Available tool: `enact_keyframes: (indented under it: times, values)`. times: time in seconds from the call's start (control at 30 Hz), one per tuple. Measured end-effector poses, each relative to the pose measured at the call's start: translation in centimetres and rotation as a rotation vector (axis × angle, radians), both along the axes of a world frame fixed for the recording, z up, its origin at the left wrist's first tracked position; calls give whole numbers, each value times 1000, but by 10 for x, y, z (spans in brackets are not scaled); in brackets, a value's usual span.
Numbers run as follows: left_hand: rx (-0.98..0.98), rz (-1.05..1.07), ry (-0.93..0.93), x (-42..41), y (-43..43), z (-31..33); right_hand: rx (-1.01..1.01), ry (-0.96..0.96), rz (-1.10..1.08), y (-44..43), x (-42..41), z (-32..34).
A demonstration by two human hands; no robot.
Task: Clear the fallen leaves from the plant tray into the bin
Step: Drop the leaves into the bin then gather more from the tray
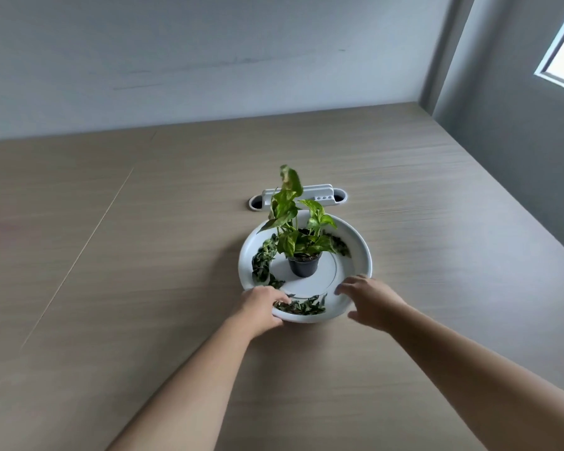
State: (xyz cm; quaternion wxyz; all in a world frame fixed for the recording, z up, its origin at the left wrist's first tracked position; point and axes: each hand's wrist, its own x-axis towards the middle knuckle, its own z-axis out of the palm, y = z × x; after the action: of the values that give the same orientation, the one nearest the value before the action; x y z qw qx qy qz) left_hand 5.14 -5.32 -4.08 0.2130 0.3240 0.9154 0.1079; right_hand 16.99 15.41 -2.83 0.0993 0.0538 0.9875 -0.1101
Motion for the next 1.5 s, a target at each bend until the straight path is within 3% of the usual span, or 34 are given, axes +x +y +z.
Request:
enact_keyframes:
  times: [0.17,0.4,0.53,0.67,0.87,1.03,1.37,1.5]
  values:
    - [-68,94,9,-21,-13,15,-98,-13,81,-32,-4,-9]
    - [96,105,-35,6,-8,6,4,-13,-37,16,-1,-11]
    - [112,110,-116,3,-8,9,-51,-74,-88,14,-9,-11]
    - [70,69,-108,-6,5,17,-168,-29,-159,5,-25,-5]
    - [-55,-14,-38,-1,39,2,-130,-80,-200,-15,-45,-15]
    - [-4,22,37,2,49,-15,-90,-96,-164,-21,-54,-29]
    - [35,66,-93,-6,51,-21,-255,-44,-220,-9,-55,-35]
    - [166,104,-112,-13,45,-10,-305,18,-278,-6,-56,-20]
